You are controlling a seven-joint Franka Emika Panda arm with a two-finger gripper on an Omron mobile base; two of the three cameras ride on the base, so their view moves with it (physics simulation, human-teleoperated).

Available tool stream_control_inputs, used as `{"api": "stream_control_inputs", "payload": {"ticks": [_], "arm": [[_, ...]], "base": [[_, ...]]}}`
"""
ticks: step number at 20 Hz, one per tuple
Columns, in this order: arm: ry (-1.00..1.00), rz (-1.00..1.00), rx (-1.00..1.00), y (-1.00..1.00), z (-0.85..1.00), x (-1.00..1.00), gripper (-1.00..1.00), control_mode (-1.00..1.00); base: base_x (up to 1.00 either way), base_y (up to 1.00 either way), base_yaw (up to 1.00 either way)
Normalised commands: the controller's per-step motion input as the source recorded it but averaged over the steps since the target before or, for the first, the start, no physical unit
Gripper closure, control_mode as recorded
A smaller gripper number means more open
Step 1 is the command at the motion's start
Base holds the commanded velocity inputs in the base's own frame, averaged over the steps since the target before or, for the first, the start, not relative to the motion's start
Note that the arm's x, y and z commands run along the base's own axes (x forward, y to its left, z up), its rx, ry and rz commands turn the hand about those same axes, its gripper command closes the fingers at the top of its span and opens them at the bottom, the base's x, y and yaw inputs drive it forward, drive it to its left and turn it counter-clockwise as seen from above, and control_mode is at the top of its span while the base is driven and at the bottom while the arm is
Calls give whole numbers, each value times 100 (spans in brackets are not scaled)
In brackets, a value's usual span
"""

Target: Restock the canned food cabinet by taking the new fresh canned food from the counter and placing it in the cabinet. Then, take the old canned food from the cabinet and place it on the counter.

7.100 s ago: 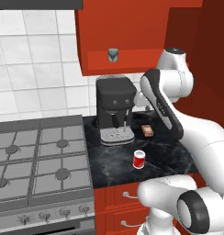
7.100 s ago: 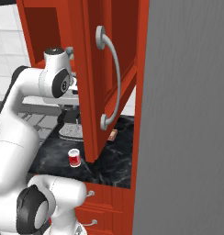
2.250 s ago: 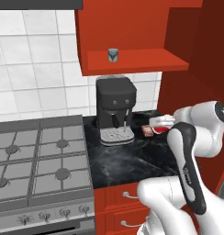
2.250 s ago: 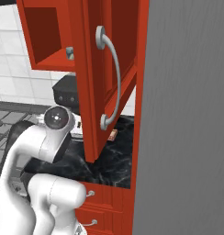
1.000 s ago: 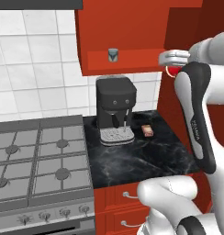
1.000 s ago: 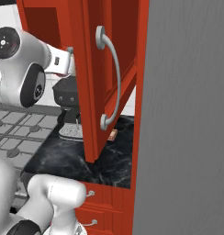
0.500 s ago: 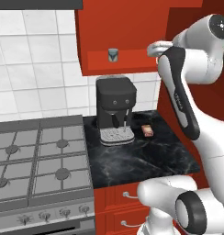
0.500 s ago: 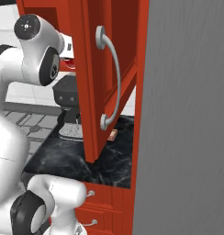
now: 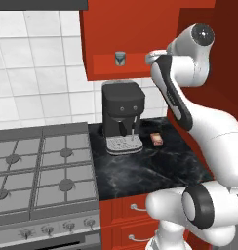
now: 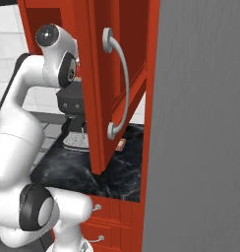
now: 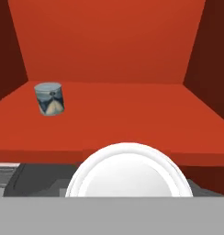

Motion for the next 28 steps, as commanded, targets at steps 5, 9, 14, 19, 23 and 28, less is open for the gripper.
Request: {"api": "stream_control_inputs", "payload": {"ticks": [5,9,14,19,23,28], "arm": [[0,0,-2,0,-9,76,100,-100],[7,0,0,-2,0,64,100,-100],[14,0,0,-10,0,51,100,-100],[9,0,0,-11,-3,52,100,-100],[1,0,0,-8,-3,20,-100,-100],[-2,0,0,0,-3,13,-100,-100]], "base": [[0,0,0],[0,0,0],[0,0,0],[0,0,0],[0,0,0],[0,0,0]]}}
